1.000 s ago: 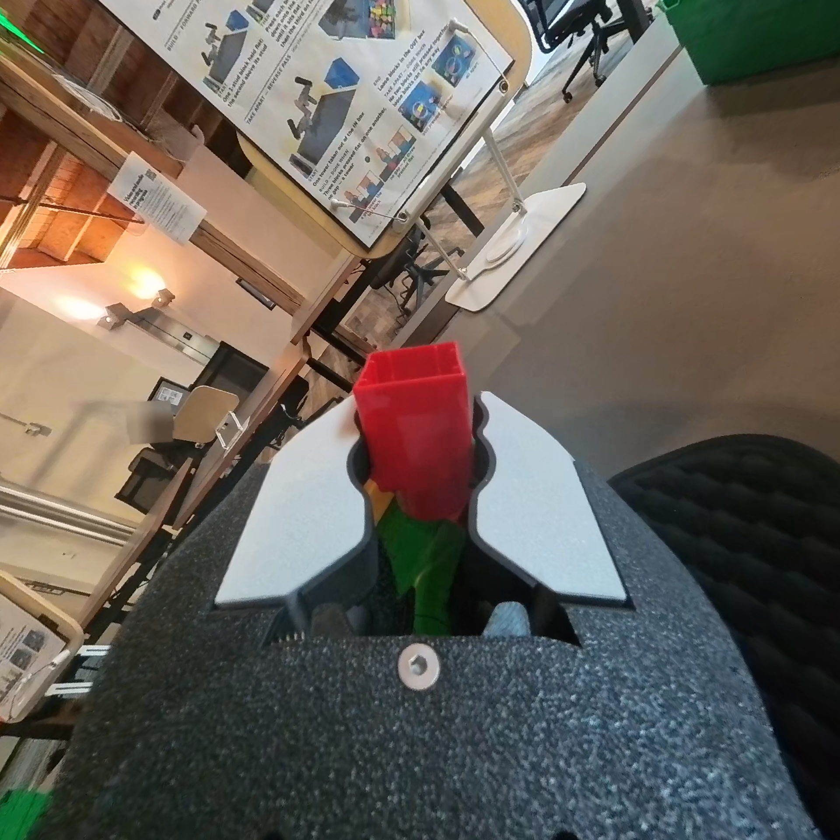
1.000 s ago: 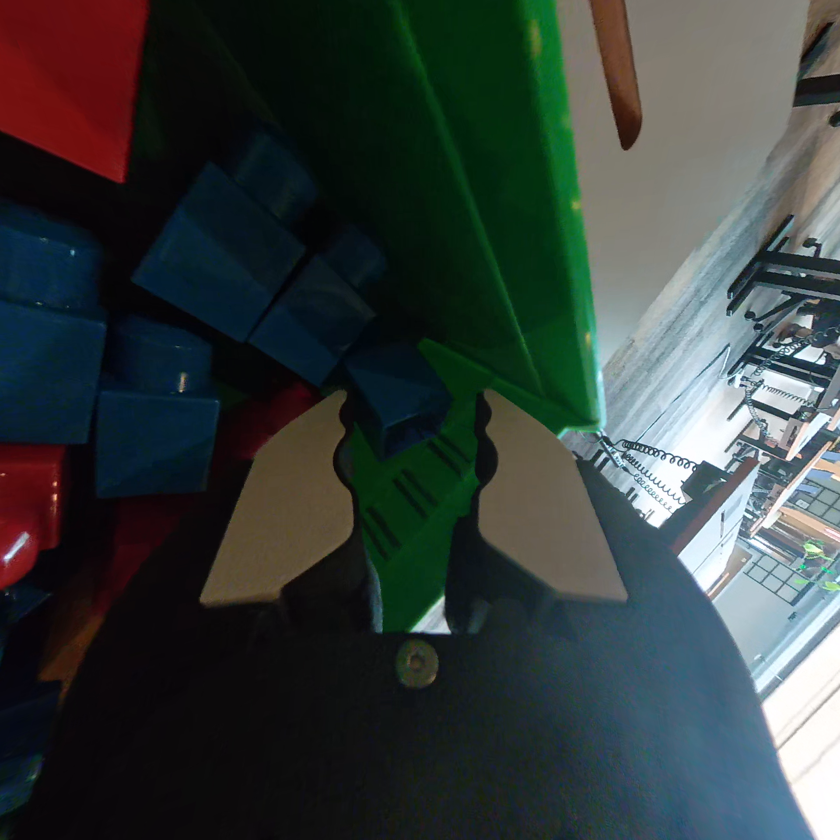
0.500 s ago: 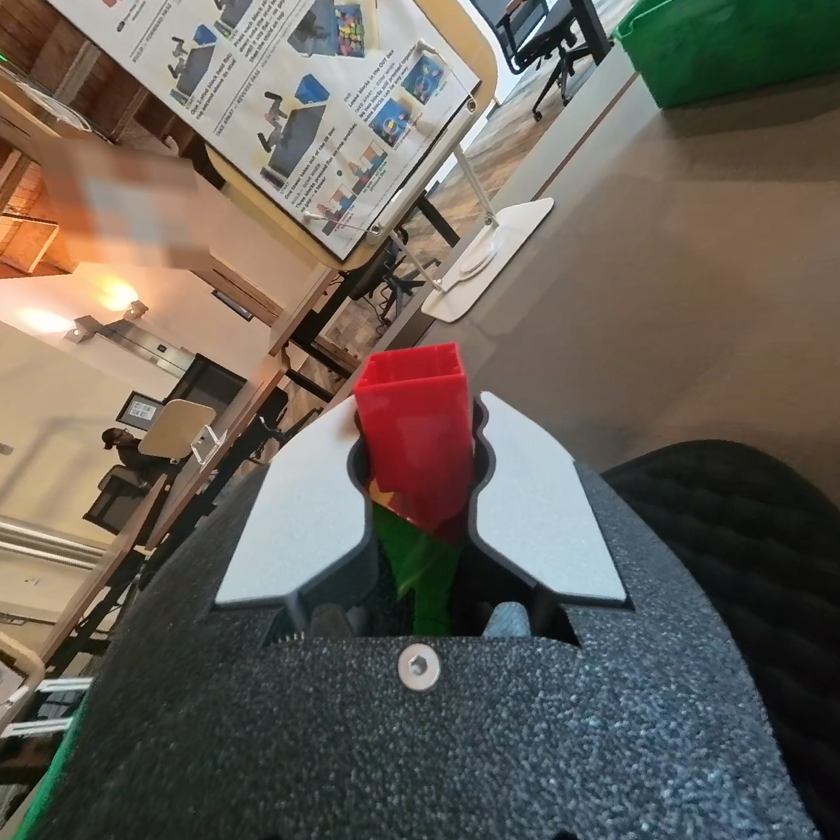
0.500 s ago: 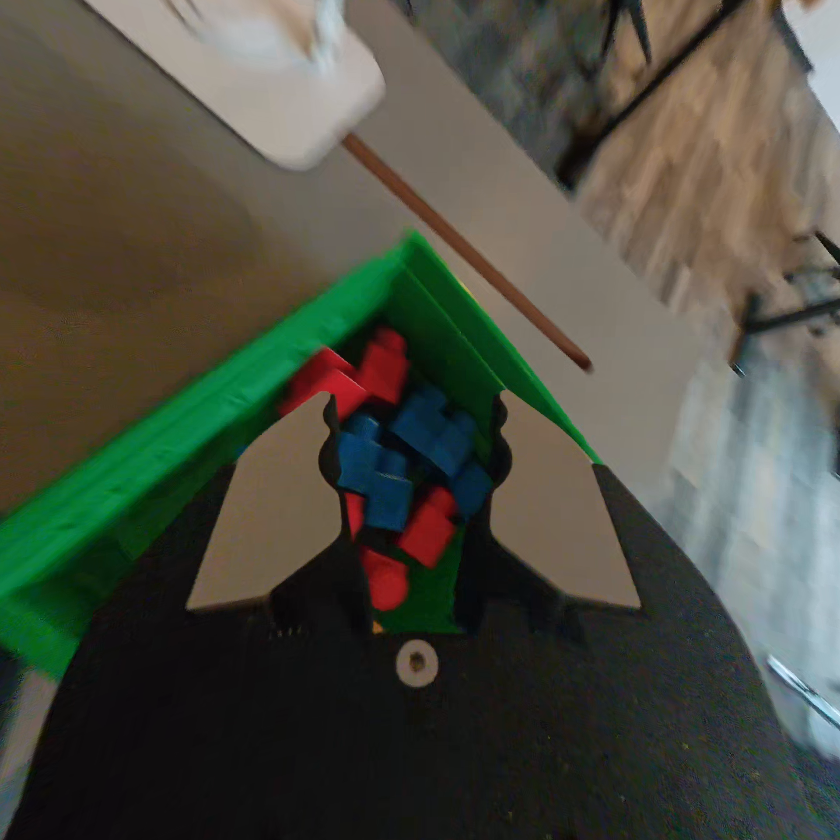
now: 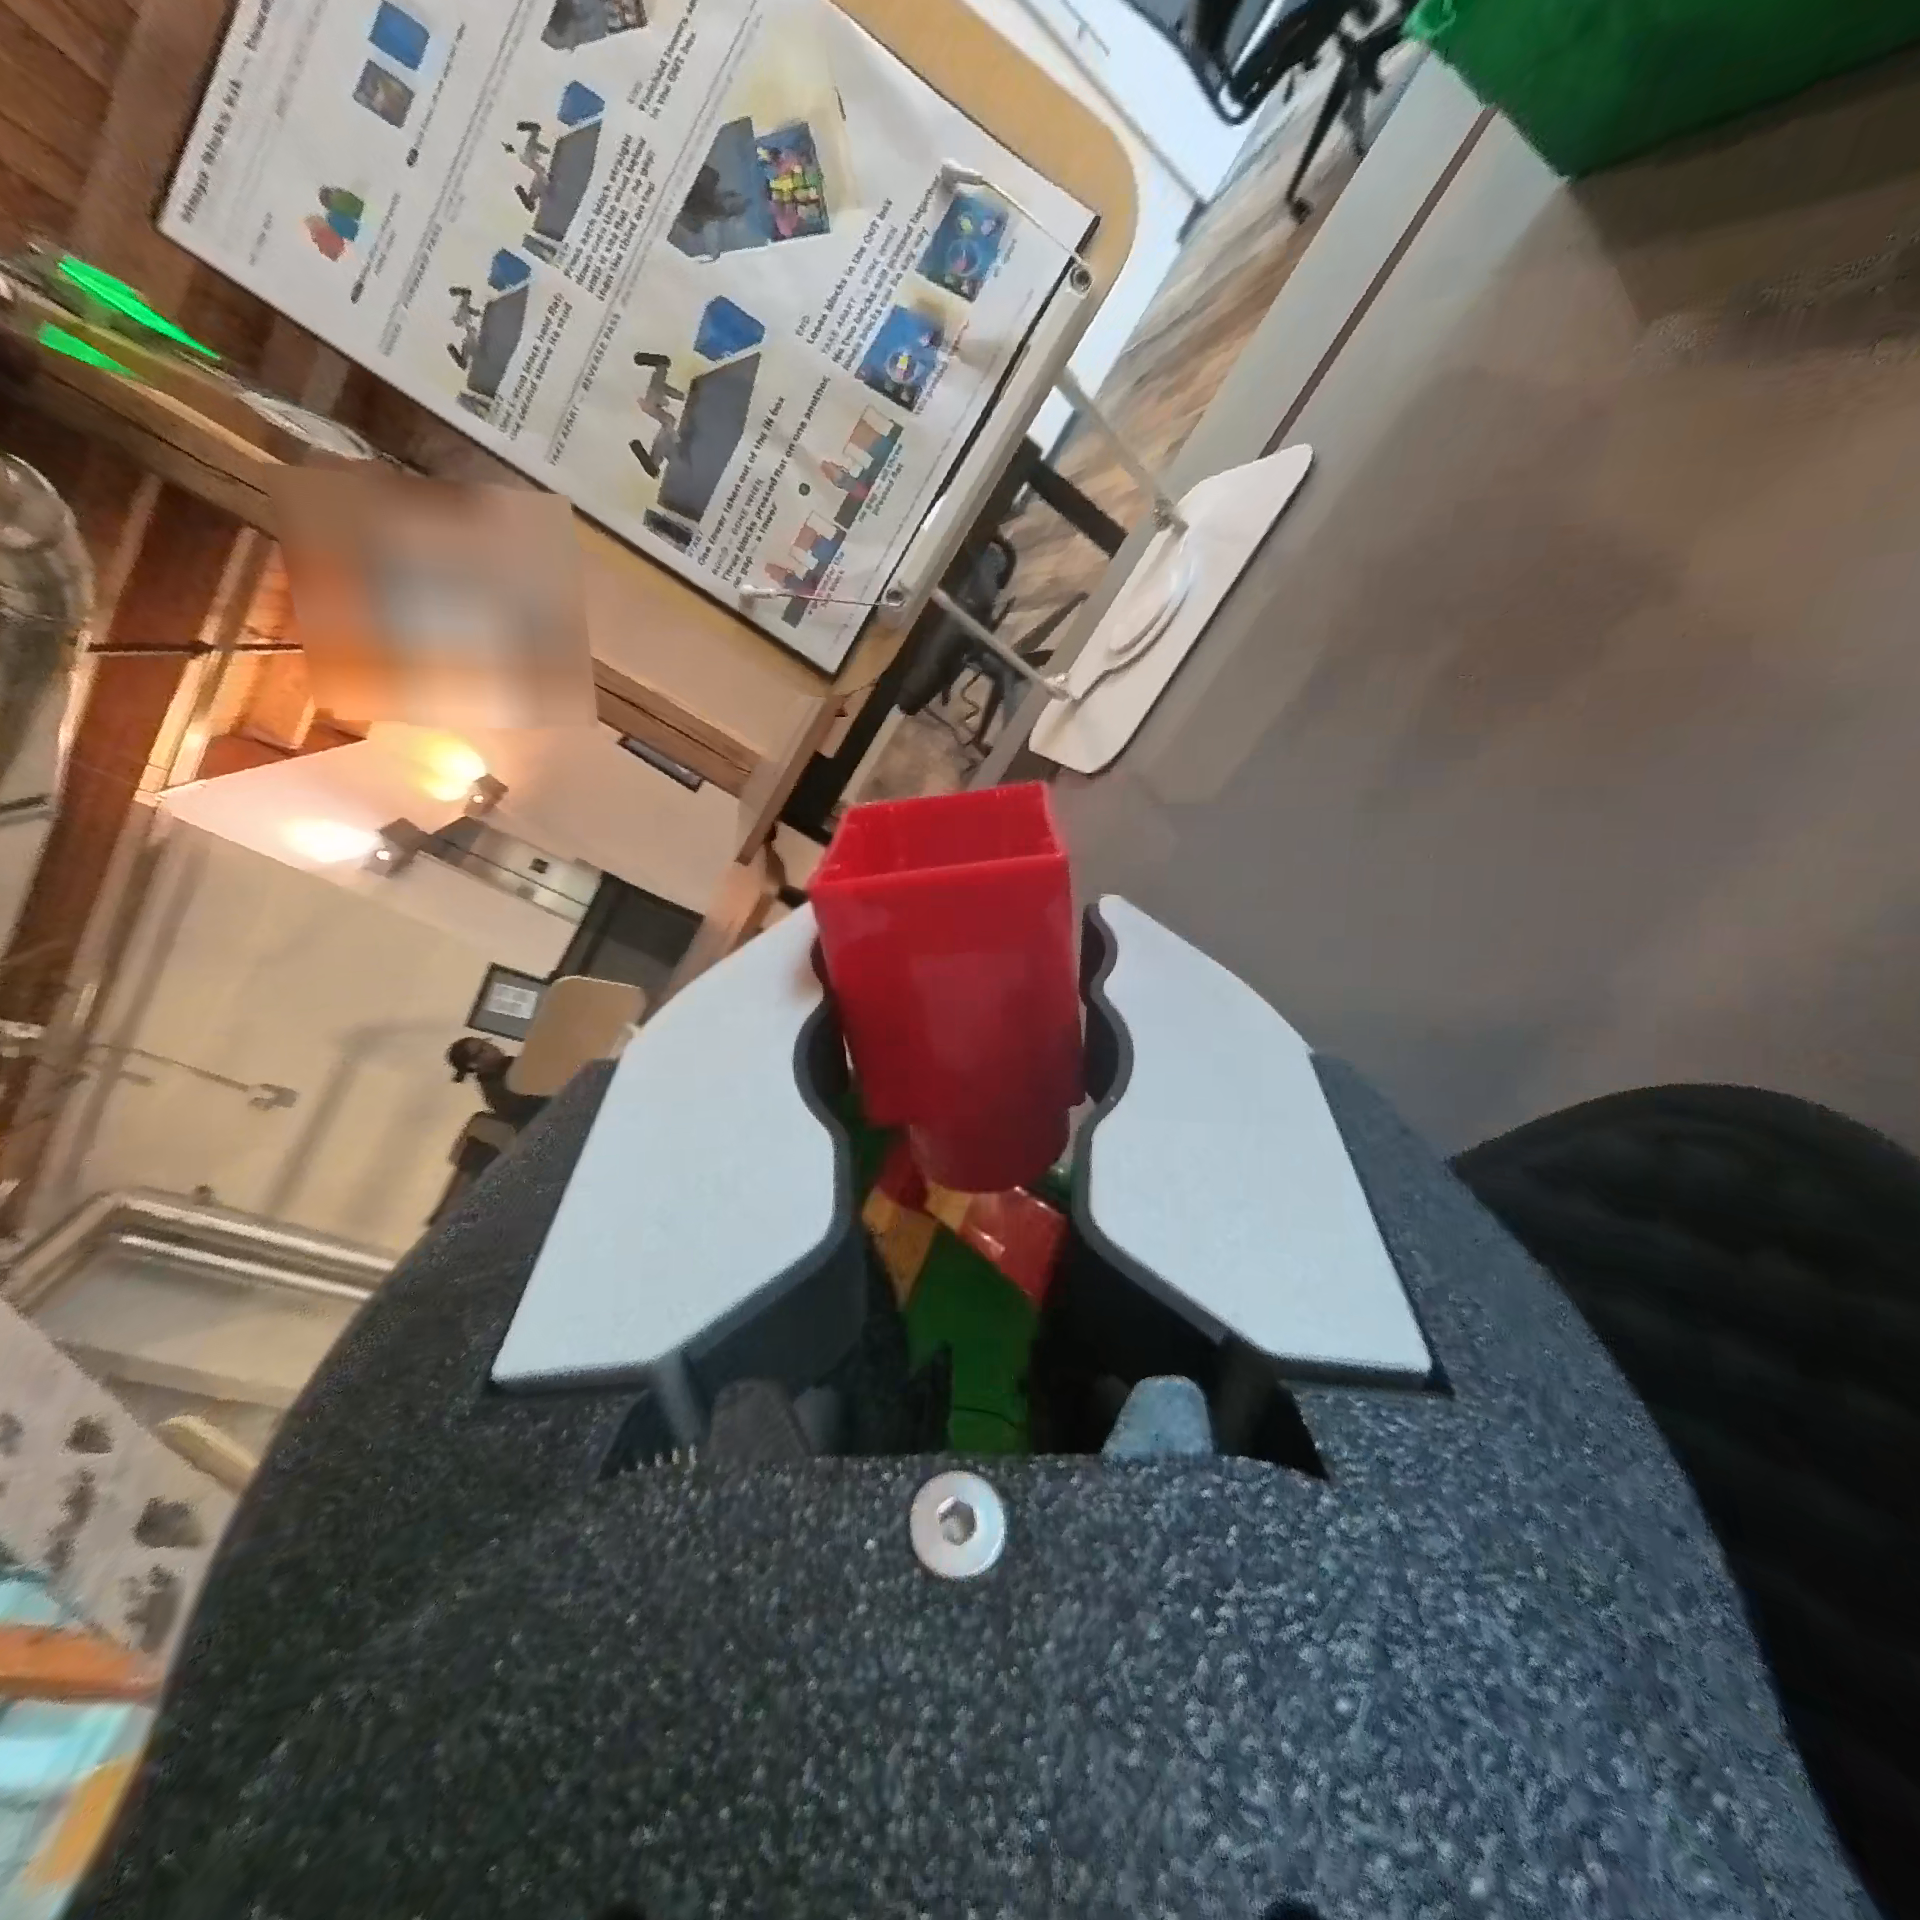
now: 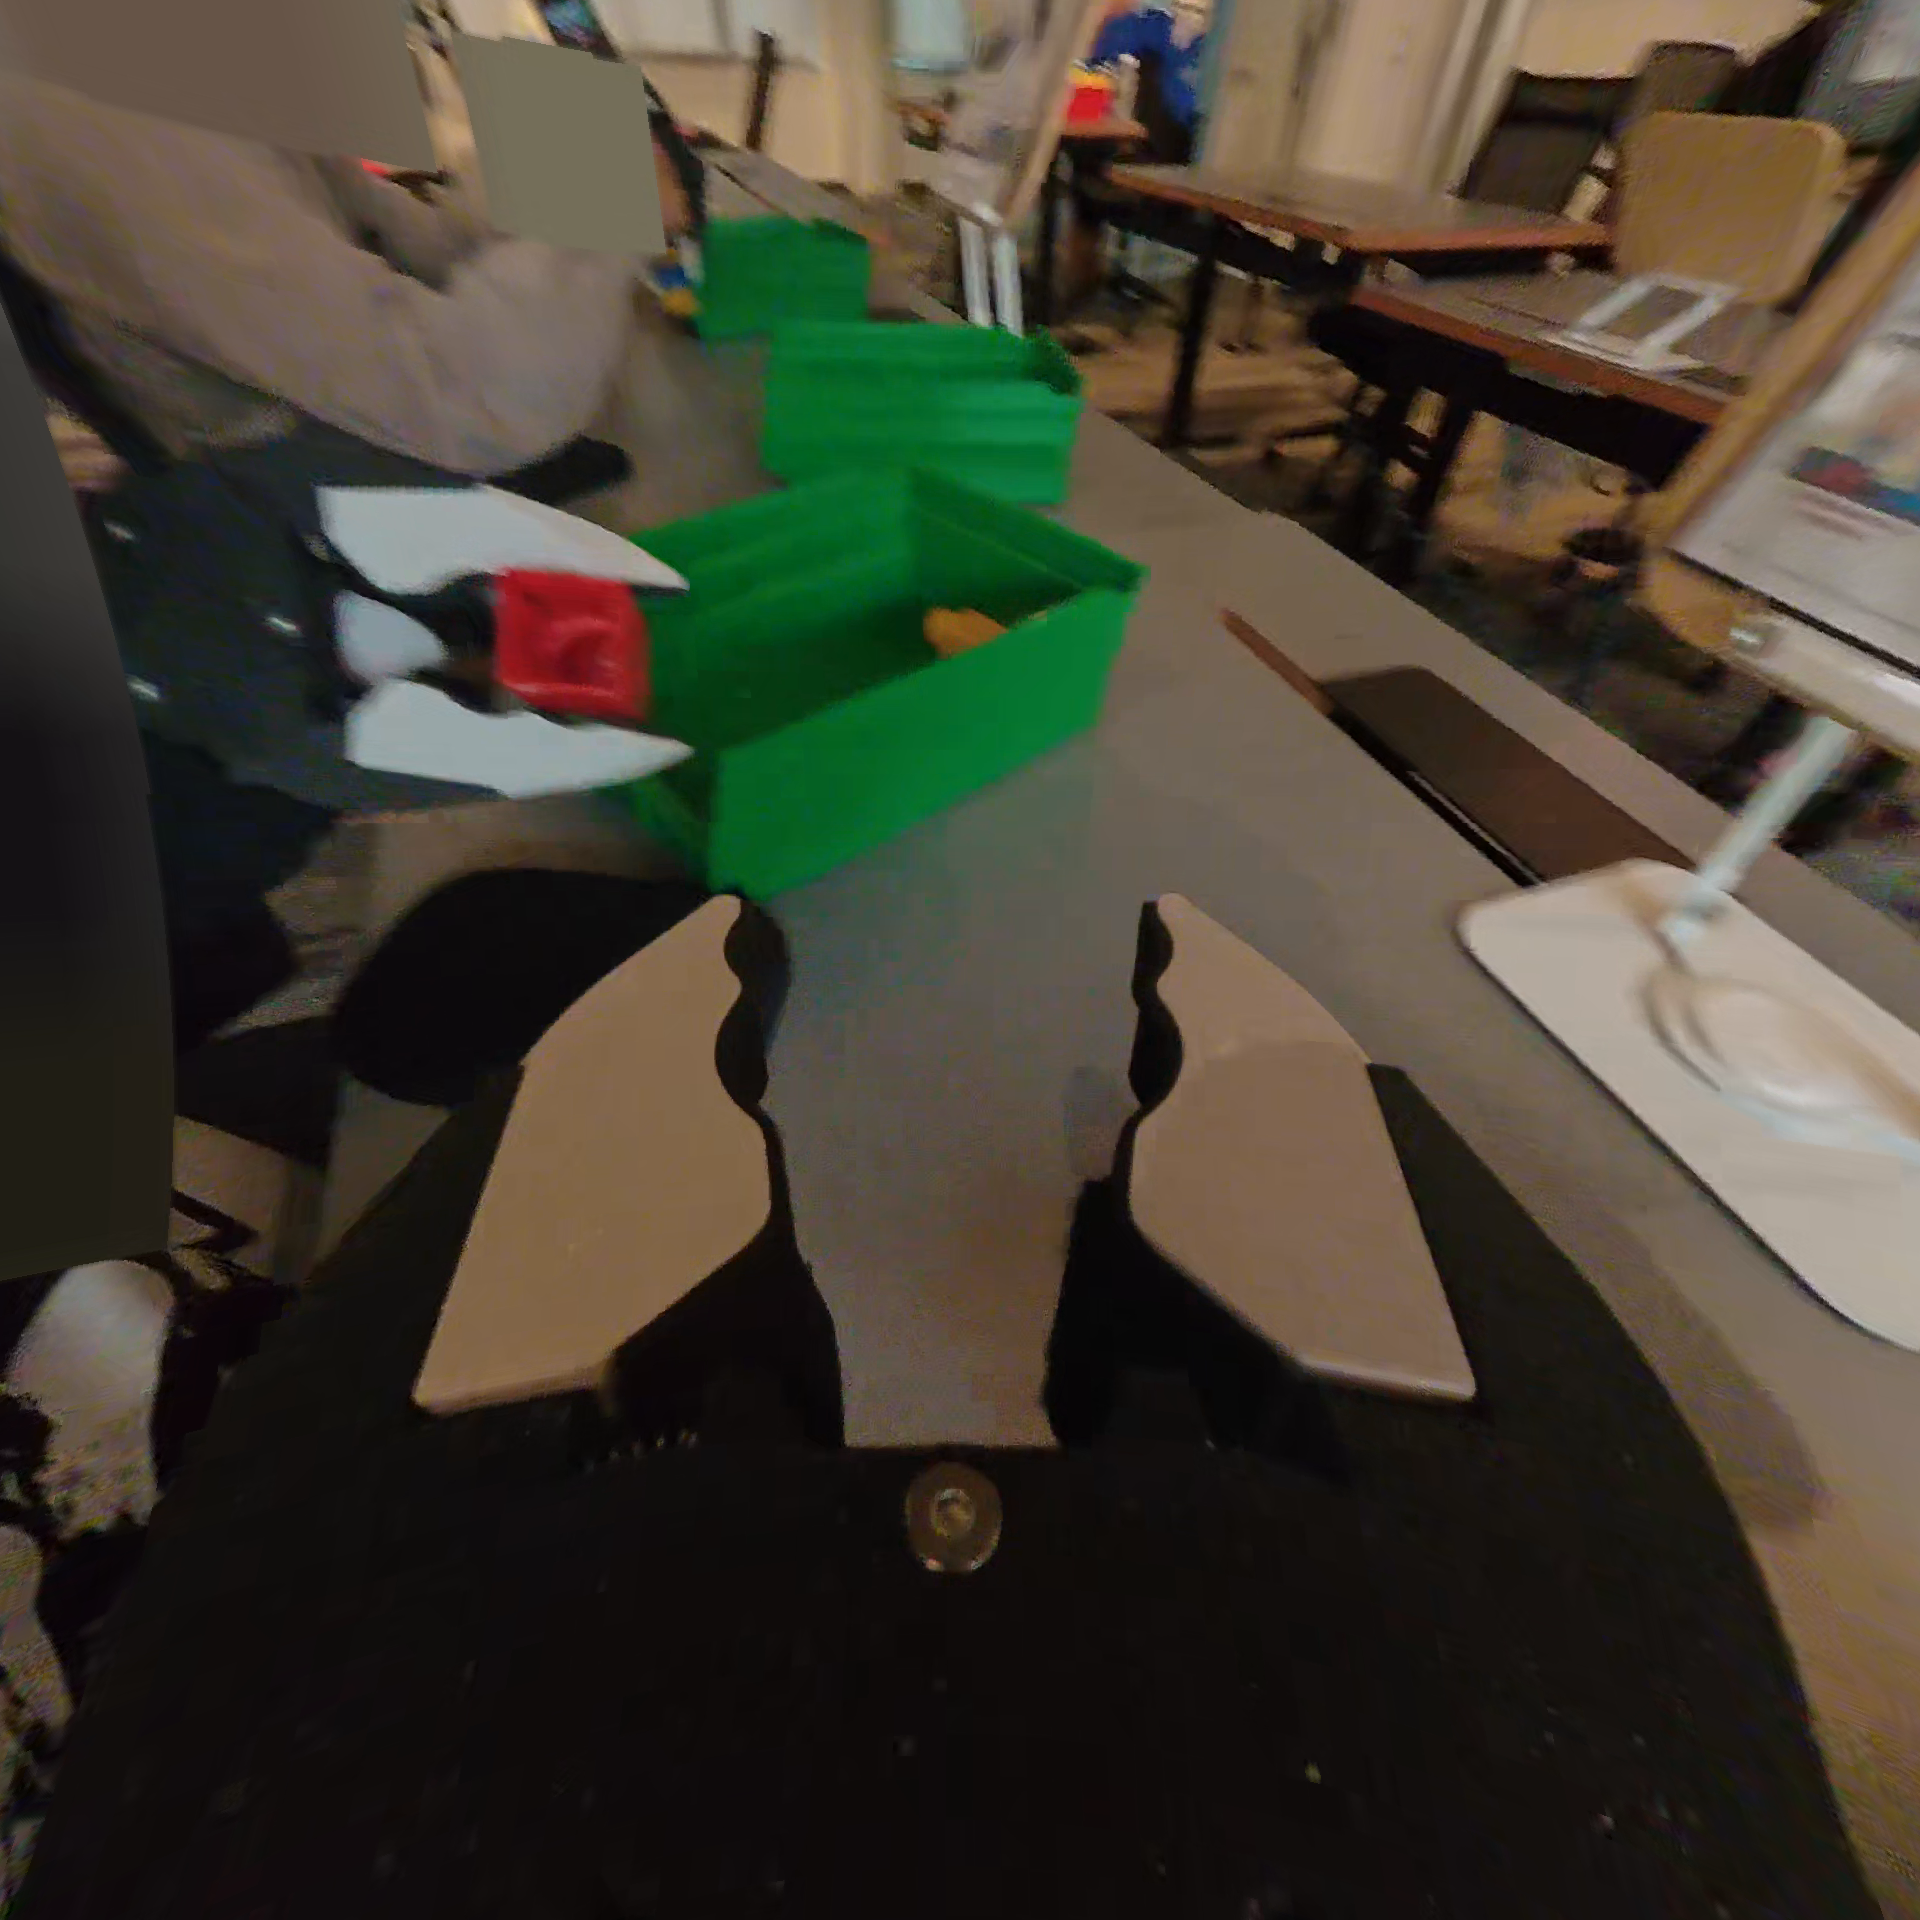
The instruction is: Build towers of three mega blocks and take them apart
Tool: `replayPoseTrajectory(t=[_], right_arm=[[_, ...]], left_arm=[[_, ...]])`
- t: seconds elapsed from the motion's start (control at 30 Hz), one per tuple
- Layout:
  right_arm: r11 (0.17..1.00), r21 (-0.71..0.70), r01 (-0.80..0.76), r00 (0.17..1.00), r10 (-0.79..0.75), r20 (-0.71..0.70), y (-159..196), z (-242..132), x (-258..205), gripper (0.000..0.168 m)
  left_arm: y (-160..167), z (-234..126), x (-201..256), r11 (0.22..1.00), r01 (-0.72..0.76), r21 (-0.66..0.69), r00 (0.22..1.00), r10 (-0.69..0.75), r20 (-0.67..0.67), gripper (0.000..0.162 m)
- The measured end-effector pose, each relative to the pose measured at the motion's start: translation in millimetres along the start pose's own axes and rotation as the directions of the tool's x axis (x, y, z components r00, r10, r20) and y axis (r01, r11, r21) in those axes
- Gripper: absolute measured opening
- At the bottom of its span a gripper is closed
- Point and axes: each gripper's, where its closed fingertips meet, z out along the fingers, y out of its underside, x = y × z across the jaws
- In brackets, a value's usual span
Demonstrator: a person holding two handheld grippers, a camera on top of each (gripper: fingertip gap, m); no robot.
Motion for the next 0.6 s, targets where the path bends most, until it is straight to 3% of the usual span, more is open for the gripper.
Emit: replayPoseTrajectory(t=[0.2, 0.6], right_arm=[[0.999, 0.037, 0.013, 0.99, -0.018, 0.138, -13.8, 49.3, -61.0, 0.067], [0.999, -0.011, 0.043, 0.99, -0.041, 0.138, 0.6, 93.6, -92.7, 0.053]], left_arm=[[-3.8, 7.2, 5.4, 0.989, -0.143, -0.047, 0.988, 0.146, 0.049, 0.042], [-13.2, 11.9, 17.4, 0.939, -0.336, -0.073, 0.936, 0.341, 0.083, 0.041]])
